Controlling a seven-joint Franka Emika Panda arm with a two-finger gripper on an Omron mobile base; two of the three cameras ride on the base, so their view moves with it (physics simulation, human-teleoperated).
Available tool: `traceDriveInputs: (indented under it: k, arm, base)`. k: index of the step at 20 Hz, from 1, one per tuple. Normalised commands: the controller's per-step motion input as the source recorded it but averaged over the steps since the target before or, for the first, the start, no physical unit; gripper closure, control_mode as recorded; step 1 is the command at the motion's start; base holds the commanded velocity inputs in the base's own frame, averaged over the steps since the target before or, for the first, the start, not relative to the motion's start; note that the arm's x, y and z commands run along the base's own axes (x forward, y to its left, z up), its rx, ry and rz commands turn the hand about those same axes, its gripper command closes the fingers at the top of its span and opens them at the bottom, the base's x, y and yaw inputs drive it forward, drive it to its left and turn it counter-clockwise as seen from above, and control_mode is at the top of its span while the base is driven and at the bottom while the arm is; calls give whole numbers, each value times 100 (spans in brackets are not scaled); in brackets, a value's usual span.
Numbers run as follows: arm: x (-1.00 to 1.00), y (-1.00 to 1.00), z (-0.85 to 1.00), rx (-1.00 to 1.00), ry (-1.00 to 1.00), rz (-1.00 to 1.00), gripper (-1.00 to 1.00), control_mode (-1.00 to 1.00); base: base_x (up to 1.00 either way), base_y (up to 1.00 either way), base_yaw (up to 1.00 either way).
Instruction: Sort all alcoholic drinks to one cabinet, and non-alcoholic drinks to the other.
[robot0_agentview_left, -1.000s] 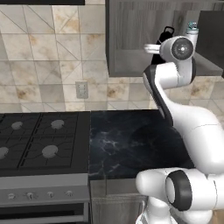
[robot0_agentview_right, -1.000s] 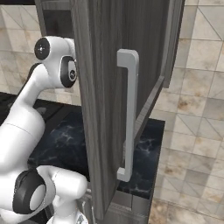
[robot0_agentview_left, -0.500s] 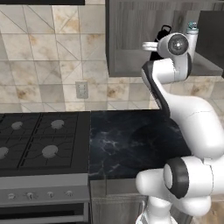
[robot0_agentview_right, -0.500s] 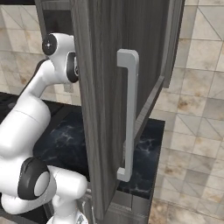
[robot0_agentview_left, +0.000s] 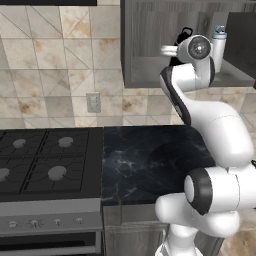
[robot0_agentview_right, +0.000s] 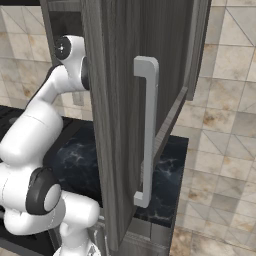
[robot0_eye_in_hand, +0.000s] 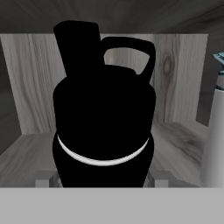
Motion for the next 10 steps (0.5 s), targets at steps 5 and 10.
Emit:
traceDriveInputs:
  k: [5, 10]
  arm:
    - [30, 0, -10, 0, 0, 0, 100, -100]
    - [32, 0, -13, 0, 0, 0, 100, -100]
  base:
    - [0, 0, 0]
    - [0, 0, 0]
